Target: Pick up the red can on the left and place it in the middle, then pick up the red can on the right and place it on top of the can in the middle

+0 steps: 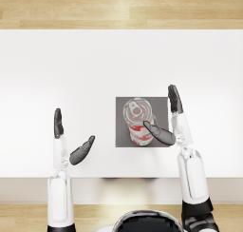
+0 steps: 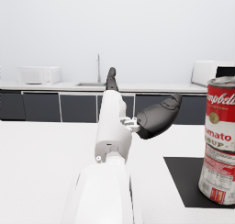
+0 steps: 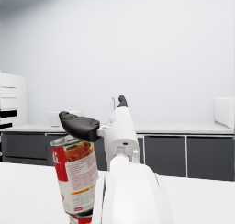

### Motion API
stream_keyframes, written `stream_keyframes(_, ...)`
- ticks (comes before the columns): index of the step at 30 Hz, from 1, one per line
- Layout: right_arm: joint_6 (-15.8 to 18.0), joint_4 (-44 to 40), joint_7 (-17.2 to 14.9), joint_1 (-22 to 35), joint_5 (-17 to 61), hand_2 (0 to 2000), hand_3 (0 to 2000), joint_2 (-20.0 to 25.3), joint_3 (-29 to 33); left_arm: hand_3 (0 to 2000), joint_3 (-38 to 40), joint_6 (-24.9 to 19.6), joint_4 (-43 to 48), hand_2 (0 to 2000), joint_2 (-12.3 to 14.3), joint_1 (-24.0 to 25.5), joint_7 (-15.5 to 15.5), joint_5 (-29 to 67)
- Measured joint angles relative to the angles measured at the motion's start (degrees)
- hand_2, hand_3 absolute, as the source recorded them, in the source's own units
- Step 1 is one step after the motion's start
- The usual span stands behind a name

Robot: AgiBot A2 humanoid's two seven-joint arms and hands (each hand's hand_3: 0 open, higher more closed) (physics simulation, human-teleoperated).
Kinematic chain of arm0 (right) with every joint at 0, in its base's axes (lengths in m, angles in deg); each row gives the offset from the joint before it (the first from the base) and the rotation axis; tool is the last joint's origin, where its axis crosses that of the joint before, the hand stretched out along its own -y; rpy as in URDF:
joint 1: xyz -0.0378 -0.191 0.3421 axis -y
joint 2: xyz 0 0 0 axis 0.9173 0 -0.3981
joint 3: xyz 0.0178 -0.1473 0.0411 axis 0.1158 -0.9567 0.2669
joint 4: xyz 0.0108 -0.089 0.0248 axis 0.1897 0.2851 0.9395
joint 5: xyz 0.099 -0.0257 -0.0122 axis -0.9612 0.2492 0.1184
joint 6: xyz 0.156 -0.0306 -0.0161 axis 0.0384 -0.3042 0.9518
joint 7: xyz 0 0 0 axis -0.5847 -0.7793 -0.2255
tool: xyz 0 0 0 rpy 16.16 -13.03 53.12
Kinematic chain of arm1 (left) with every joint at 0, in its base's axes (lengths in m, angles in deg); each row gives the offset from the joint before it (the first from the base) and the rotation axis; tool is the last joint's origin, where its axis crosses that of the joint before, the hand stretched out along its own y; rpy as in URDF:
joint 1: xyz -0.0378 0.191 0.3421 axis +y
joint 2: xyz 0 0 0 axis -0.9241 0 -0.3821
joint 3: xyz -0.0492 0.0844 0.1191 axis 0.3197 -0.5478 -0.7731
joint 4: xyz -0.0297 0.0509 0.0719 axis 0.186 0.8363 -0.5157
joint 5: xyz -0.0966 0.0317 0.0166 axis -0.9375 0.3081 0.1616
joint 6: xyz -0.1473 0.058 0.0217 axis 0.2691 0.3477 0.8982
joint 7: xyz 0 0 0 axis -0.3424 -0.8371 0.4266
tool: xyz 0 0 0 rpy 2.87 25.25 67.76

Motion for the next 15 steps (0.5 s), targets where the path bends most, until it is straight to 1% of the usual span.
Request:
stream_keyframes(5, -0.1, 4.1, 0.0, 1.4, 0.0, 0, 0, 0.7, 3.6, 0, 1.8, 0.0, 1.1, 0, 0.0, -1.2, 0.0, 0.0)
stream_keyframes(10, -0.1, 8.8, 0.0, 2.3, 0.0, 0, 0, 0.7, 11.0, 0, 5.2, 0.0, 2.8, 0, -0.6, -3.1, 0.0, 0.0)
stream_keyframes(11, -0.1, 9.3, 1.5, 2.1, 0.0, 0, 0, 0.7, 12.5, 0, 5.8, 0.0, 2.9, 0, -0.8, -3.6, 0.0, 0.0)
stream_keyframes(12, -0.1, 9.6, 6.8, 1.9, 0.0, 0, 0, 0.7, 13.8, 0, 6.4, 0.0, 2.9, 0, -1.0, -4.1, 0.0, 0.0)
stream_keyframes(13, -0.1, 9.9, 10.5, 1.5, 0.0, 0, 0, 0.8, 15.2, 0, 7.0, 0.0, 2.9, 0, -1.1, -4.4, 0.0, 0.0)
stream_keyframes(14, -0.1, 10.1, 13.2, 1.1, 0.0, 0, 0, 0.9, 16.3, 0, 7.6, 0.0, 2.8, 0, -1.2, -4.6, 0.0, 0.0)
stream_keyframes(15, -0.1, 10.2, 15.1, 0.8, 0.0, 0, 0, 0.9, 17.2, 0, 8.1, 0.0, 2.6, 0, -1.3, -4.8, 0.0, 0.0)
